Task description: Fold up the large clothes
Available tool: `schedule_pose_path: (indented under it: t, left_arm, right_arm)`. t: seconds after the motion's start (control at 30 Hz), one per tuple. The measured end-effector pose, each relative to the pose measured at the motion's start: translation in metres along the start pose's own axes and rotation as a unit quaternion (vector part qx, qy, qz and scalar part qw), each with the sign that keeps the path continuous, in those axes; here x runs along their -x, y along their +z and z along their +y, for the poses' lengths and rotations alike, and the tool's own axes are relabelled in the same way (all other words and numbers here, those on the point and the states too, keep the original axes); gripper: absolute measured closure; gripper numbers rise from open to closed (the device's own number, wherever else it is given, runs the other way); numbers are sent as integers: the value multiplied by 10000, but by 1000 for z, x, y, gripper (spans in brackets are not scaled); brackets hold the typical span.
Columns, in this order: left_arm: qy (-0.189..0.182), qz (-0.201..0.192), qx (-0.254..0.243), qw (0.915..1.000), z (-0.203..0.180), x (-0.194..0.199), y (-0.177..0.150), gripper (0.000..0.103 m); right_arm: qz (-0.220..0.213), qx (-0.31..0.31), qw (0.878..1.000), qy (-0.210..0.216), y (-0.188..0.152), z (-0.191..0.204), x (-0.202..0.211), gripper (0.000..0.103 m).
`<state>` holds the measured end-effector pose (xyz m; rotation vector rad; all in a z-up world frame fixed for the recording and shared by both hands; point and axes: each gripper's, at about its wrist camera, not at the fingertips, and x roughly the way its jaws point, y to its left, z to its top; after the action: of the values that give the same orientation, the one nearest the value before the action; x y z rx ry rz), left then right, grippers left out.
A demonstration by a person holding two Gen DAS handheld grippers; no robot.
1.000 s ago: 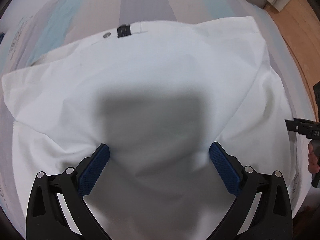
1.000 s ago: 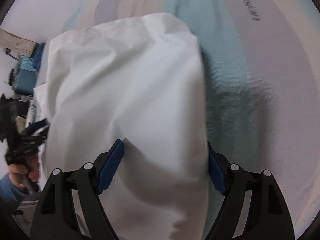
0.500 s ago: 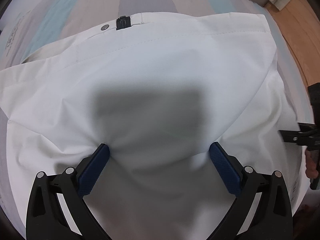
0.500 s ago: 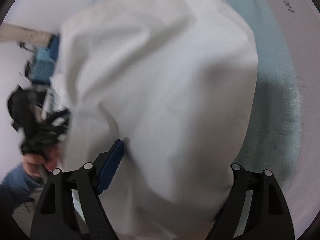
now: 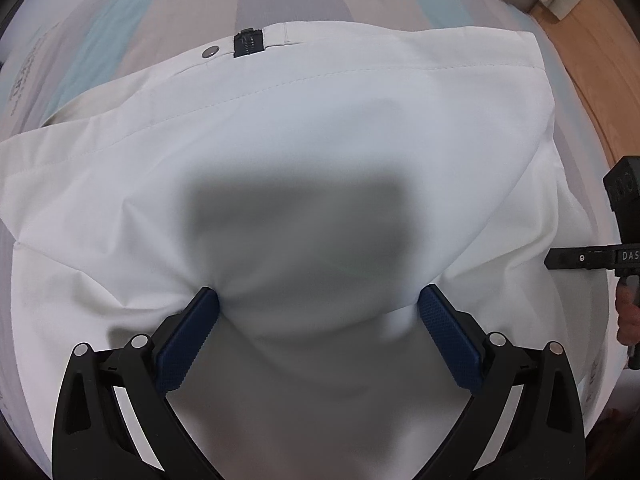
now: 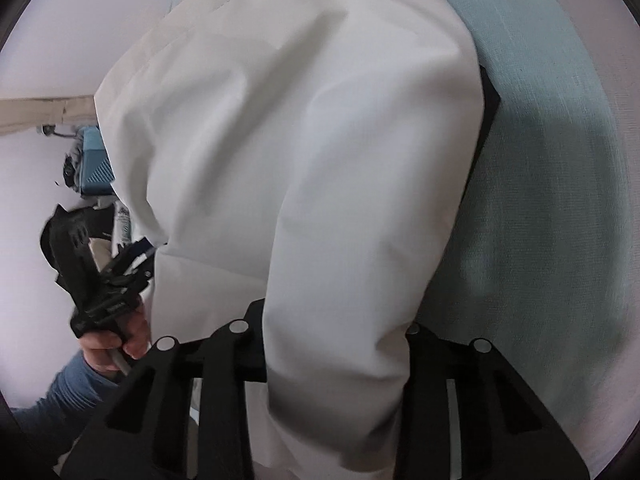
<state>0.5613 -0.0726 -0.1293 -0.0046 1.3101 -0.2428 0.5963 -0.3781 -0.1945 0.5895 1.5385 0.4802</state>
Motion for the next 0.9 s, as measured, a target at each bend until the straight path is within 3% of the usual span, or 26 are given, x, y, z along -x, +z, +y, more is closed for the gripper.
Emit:
schedule_pose_path:
  t: [0.1, 0.2, 0.23, 0.37, 0.47, 0.67, 0.9]
  left_arm:
    - [-7, 4, 10, 10000, -2, -3, -1, 5]
    - [-27, 21, 15, 10000, -3, -5, -2, 5]
    - [-28, 29, 6, 10000, -3, -5, -2, 6]
    - [4, 33, -30, 10000, -7, -7, -4, 6]
    - [26, 37, -42, 10000, -9, -9, -6, 5]
    - [48, 40, -45, 10000, -12, -9, -7, 5]
    - [96, 63, -142, 9998, -15, -14, -12, 5]
  right_arm:
    - [88, -173, 9997, 146, 4, -7, -8, 60]
    - [120, -26, 9999, -19, 6, -3, -15, 53]
    - [132, 94, 9997, -190, 6, 3, -18, 54]
    - [156, 114, 9996, -220, 6, 10, -13, 78]
    - [142, 89, 9993, -348, 6, 21, -7, 83]
    - [277, 258, 9942, -1002, 6, 41, -15, 80]
    - [193, 140, 9910, -1321, 8, 50, -26, 72]
